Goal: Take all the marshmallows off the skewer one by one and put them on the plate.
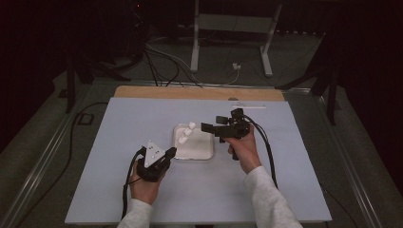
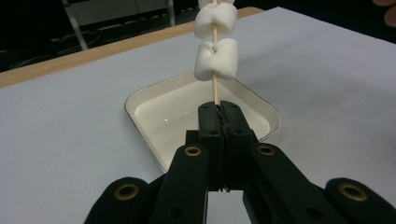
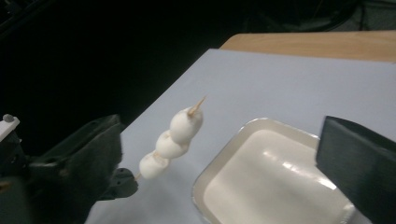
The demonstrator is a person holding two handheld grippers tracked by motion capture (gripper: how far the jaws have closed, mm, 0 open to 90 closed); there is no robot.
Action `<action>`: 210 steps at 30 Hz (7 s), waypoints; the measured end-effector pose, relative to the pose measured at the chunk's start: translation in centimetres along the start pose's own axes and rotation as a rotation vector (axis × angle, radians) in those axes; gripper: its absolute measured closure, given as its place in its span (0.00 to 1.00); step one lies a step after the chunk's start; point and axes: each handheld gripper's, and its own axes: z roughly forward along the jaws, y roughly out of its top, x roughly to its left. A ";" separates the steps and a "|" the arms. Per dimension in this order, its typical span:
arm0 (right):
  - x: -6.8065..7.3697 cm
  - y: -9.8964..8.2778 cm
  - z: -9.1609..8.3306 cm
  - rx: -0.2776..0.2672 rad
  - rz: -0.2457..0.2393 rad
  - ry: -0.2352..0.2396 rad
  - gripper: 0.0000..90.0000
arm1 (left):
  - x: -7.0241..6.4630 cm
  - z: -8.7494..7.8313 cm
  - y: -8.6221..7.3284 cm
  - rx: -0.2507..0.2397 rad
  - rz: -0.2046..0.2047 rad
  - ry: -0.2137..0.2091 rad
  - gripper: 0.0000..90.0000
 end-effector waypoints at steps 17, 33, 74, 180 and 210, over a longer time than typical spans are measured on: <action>0.2 -0.4 2.7 0.068 0.139 0.135 0.61 | -0.6 0.2 0.1 -0.001 0.018 -0.008 1.00; 0.0 -0.5 3.3 0.109 0.208 0.133 0.83 | -0.8 0.5 -0.2 0.001 0.043 -0.016 1.00; -1.1 0.2 2.2 0.074 0.232 0.087 0.87 | -0.4 0.4 -0.9 0.050 0.132 0.003 1.00; 0.8 -1.6 5.5 0.030 0.255 0.110 0.86 | 0.3 0.0 -1.8 0.043 0.110 0.070 1.00; -0.9 0.7 2.1 -0.023 0.193 0.001 0.85 | 2.0 -0.5 -2.8 0.068 0.075 0.104 1.00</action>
